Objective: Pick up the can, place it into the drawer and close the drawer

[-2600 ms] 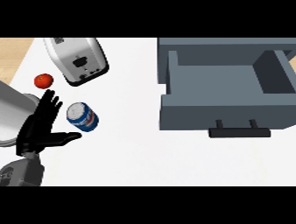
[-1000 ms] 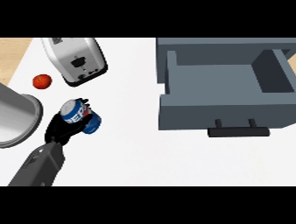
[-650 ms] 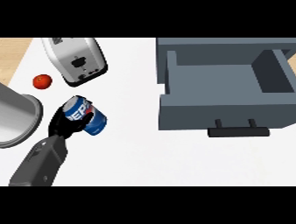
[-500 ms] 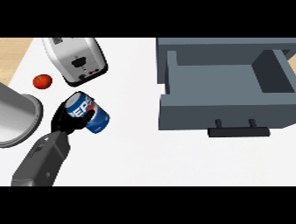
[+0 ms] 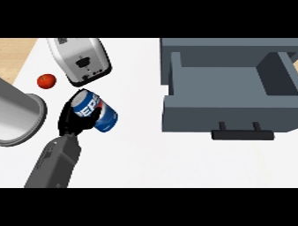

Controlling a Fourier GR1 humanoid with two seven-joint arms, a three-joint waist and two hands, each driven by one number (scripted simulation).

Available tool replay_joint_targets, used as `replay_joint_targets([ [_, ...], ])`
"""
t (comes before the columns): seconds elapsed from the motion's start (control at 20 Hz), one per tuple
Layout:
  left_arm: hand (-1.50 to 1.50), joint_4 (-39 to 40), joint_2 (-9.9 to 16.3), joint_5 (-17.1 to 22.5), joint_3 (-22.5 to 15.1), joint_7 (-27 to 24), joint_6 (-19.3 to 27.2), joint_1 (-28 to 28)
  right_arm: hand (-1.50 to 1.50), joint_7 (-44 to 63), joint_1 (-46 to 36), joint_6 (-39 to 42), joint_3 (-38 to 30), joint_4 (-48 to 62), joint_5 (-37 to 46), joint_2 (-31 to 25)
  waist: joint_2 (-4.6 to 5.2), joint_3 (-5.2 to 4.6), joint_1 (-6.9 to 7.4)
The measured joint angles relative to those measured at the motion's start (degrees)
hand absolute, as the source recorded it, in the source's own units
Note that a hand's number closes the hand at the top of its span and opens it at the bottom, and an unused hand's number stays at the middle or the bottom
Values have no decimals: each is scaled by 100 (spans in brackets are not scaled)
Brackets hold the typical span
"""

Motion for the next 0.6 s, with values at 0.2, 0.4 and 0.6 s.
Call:
replay_joint_targets([
  [0.2,150,-1165,-183,122,-405,569,597,211,-150,60,-143,-40,-76,71,-21,-83,-5,1,19],
  [0.4,150,-2167,-249,99,-815,1012,1060,388,-150,218,-149,-199,-54,-112,-97,-75,2,0,0],
  [0.6,150,-2932,-274,20,-1160,1560,1569,391,-150,250,-121,-218,6,-222,-73,-14,10,-2,-24],
])
